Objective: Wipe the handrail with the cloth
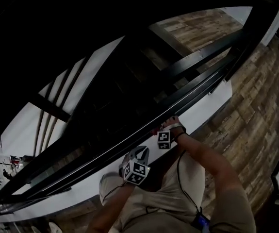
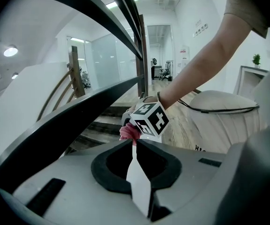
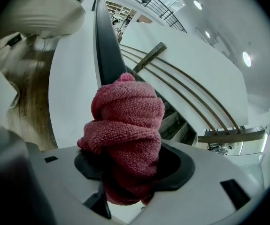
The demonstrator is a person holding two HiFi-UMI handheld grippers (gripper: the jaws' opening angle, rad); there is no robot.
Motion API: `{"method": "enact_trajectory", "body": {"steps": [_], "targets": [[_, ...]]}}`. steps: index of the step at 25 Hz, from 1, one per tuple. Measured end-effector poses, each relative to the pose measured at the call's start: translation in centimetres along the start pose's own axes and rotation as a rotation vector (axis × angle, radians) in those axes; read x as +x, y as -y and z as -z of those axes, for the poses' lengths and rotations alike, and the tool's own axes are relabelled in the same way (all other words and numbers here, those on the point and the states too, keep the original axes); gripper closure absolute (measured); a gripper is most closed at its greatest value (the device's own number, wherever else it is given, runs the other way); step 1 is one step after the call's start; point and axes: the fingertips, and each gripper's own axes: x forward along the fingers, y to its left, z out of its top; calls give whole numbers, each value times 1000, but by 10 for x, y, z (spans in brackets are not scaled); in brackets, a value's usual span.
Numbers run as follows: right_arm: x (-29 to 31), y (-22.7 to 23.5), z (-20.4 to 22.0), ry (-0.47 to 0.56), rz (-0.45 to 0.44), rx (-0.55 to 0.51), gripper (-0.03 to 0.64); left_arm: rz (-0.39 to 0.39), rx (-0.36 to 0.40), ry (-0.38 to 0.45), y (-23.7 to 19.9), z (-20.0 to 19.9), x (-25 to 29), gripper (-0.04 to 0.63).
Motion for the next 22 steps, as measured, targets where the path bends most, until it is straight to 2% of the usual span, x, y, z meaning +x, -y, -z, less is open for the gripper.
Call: {"method": "enact_trajectory", "body": {"steps": [3, 8, 17, 22], "targets": [[10, 4, 28, -5, -20, 4, 373, 3, -19, -3, -3, -4, 6, 574], [18, 20, 72, 11, 40, -4, 373, 22, 1, 7, 11, -18, 9, 574], [50, 38, 159, -16, 130, -3, 374, 49, 34, 37, 31, -64, 63, 574], [57, 46, 198, -23, 168, -5, 374, 43, 56, 26, 37, -73, 58, 574]]}}
